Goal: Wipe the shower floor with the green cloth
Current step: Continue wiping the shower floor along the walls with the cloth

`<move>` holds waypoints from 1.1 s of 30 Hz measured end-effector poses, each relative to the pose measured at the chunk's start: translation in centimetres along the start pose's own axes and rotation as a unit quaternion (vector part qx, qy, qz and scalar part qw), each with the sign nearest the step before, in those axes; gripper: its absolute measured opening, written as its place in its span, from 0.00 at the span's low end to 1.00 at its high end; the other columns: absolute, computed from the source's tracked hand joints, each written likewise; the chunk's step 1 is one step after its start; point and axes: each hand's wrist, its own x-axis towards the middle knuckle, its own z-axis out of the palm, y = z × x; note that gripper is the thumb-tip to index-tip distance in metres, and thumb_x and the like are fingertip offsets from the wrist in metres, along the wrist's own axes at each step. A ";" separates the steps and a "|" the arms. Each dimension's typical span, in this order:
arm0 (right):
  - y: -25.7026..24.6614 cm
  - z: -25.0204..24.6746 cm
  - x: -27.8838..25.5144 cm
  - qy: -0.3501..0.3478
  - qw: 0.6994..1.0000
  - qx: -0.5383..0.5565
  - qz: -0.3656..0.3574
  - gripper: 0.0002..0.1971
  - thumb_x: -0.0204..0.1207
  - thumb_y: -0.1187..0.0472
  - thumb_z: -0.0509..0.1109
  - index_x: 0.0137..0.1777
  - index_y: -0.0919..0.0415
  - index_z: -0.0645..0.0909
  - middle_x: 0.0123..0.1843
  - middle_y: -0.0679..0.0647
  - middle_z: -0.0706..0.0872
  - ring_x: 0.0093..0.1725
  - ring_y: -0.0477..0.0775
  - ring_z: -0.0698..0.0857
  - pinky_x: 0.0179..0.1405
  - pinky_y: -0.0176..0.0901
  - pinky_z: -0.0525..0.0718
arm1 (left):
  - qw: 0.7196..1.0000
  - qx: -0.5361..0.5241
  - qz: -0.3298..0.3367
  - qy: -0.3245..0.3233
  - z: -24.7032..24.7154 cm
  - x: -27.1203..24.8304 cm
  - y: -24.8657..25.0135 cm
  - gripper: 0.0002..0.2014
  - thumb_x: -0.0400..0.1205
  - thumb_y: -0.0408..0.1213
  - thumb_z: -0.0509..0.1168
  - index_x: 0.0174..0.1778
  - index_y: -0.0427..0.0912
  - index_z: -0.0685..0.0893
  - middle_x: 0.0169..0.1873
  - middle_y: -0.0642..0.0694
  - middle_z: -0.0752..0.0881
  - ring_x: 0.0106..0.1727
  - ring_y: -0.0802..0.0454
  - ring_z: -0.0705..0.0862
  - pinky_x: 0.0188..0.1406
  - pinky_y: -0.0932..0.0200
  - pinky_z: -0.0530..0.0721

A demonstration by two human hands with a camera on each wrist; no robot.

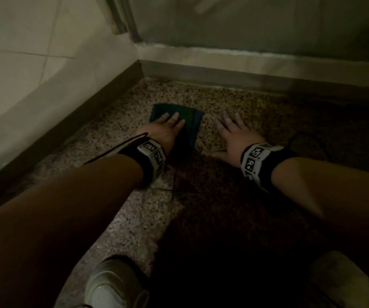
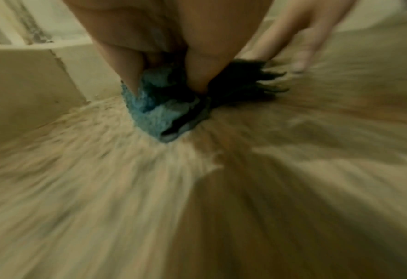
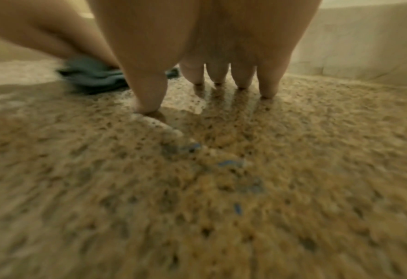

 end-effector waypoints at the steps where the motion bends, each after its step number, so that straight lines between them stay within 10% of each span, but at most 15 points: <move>1: 0.1 0.0 0.1 -0.003 1.000 0.000 0.002 0.45 0.79 0.35 0.58 0.83 0.47 0.32 0.83 0.48 0.27 0.83 0.60 0.35 0.81 0.56 0.49 | 1.000 -0.006 -0.005 0.000 -0.8 0.8 0.3 0.36 0.86 0.27 0.51 0.83 0.52 0.38 0.82 0.53 0.34 0.83 0.50 0.40 0.79 0.44 0.58; 7: 0.2 0.3 1.1 -0.013 1.000 0.023 0.004 0.40 0.84 0.49 0.59 0.82 0.45 0.31 0.82 0.47 0.26 0.83 0.59 0.33 0.81 0.57 0.41 | 0.999 -0.002 -0.027 0.023 -4.9 3.5 1.8 0.38 0.85 0.25 0.56 0.84 0.47 0.40 0.83 0.48 0.37 0.84 0.45 0.43 0.75 0.38 0.61; 23: 1.5 0.9 -0.2 0.049 0.999 0.023 0.004 0.47 0.77 0.36 0.62 0.84 0.49 0.36 0.84 0.52 0.31 0.83 0.60 0.37 0.83 0.55 0.46 | 0.998 0.004 0.044 -0.041 2.0 -1.6 2.4 0.36 0.86 0.27 0.53 0.83 0.49 0.39 0.82 0.51 0.36 0.83 0.48 0.41 0.78 0.43 0.62; 33: 2.2 1.3 0.4 0.051 0.997 0.048 -0.015 0.46 0.78 0.36 0.61 0.84 0.49 0.35 0.84 0.52 0.30 0.83 0.59 0.36 0.83 0.53 0.41 | 0.999 0.023 0.021 0.016 -2.7 2.4 2.7 0.38 0.85 0.25 0.53 0.83 0.52 0.37 0.82 0.53 0.34 0.83 0.50 0.41 0.79 0.44 0.60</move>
